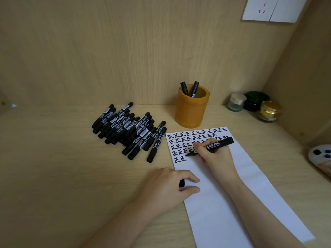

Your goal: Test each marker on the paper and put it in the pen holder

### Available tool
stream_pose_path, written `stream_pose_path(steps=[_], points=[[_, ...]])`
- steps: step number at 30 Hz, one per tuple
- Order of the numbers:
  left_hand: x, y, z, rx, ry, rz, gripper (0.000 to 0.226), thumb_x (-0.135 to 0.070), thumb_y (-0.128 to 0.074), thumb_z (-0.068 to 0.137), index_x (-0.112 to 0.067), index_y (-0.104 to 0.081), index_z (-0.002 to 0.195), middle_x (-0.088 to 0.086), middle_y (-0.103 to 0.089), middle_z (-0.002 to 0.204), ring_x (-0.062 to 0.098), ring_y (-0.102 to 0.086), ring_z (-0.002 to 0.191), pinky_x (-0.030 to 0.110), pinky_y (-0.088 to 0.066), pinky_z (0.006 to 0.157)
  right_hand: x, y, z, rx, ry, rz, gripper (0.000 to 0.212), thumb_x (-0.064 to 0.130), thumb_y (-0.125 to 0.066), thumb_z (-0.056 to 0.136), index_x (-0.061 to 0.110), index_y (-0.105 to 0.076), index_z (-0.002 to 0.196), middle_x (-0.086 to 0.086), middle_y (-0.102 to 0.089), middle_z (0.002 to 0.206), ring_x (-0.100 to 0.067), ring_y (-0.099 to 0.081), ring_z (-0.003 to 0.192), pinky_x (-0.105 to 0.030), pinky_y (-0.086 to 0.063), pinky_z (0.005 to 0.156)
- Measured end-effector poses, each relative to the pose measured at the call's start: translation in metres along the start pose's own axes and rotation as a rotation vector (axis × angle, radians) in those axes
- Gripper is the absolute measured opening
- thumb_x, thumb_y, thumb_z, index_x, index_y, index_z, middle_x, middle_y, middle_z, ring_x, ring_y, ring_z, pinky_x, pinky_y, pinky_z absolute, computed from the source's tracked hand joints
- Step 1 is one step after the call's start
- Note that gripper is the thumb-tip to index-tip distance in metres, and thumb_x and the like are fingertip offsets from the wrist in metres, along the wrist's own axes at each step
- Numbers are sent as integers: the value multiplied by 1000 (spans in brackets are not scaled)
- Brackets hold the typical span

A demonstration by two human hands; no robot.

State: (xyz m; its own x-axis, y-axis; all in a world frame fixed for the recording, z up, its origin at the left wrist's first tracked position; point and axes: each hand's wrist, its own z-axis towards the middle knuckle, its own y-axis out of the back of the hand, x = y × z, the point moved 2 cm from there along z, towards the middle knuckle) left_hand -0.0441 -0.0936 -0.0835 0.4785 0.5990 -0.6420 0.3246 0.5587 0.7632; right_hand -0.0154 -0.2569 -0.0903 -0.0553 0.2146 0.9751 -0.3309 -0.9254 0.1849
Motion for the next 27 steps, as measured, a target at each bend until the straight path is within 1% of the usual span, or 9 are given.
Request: stream_pose_path(steps=[2, 5, 6, 8, 10, 12, 15, 19, 27], points=[[0, 0, 0, 0, 2, -3, 24, -50, -63, 82, -42, -66, 104, -33, -47, 47, 0, -47, 51, 12, -31, 50, -1, 0, 0, 2, 7, -30, 23, 18, -70, 86, 1, -61, 74, 6, -55, 48, -5, -49, 48, -17, -40, 52], [2, -1, 0, -30, -3, -17, 24, -50, -64, 81, -41, -67, 104, -12, -44, 42, 3, -46, 50, 11, -30, 51, -1, 0, 1, -36, 21, -71, 25, 17, -69, 87, -1, -60, 72, 9, -53, 45, -4, -47, 45, -16, -37, 50], [3, -2, 0, -37, -2, -22, 24, -50, -64, 81, -42, -67, 103, -10, -41, 41, 4, -46, 49, 11, -30, 51, -1, 1, 1, -52, 22, -77, 25, 17, -68, 87, 0, -59, 71, 10, -52, 43, -3, -46, 44, -15, -36, 49], [4, -2, 0, -36, 4, -22, 24, -51, -64, 81, -42, -66, 103, -9, -41, 41, 4, -46, 49, 12, -30, 51, 0, 2, 1, -60, 21, -68, 23, 16, -68, 87, 5, -59, 68, 11, -51, 42, -3, -45, 43, -15, -36, 49], [3, -2, 1, -24, 9, -23, 24, -51, -64, 81, -42, -66, 104, -16, -47, 43, 3, -46, 50, 12, -30, 51, 0, 2, 1, -49, 9, -46, 24, 17, -68, 87, 9, -58, 67, 10, -51, 44, -5, -46, 45, -18, -38, 52], [3, -2, 0, -13, 18, -20, 24, -51, -64, 81, -42, -66, 103, -24, -47, 43, 1, -46, 49, 12, -30, 50, 0, 2, 1, -36, 4, -40, 23, 17, -68, 87, 9, -58, 67, 9, -51, 45, -6, -47, 47, -20, -38, 53], [2, -1, -1, -6, 16, -2, 24, -51, -63, 81, -42, -66, 104, -30, -47, 46, -1, -47, 51, 11, -32, 51, 1, 1, 0, -30, 7, -51, 22, 14, -68, 86, 7, -57, 68, 7, -53, 50, -5, -46, 48, -16, -37, 51], [4, -1, 0, -32, 7, -4, 25, -53, -63, 81, -43, -66, 104, -11, -43, 45, 3, -46, 51, 12, -32, 52, 1, 2, 0, -22, 14, -68, 24, 6, -65, 83, 12, -54, 62, 15, -49, 47, -1, -44, 50, -12, -34, 51], [5, -3, 0, -24, 6, -9, 25, -53, -63, 81, -45, -65, 104, -10, -42, 47, 4, -46, 50, 13, -32, 51, 0, 2, 0, -52, 39, -77, 22, 10, -66, 83, 8, -54, 65, 12, -47, 48, -3, -43, 49, -13, -35, 49]])
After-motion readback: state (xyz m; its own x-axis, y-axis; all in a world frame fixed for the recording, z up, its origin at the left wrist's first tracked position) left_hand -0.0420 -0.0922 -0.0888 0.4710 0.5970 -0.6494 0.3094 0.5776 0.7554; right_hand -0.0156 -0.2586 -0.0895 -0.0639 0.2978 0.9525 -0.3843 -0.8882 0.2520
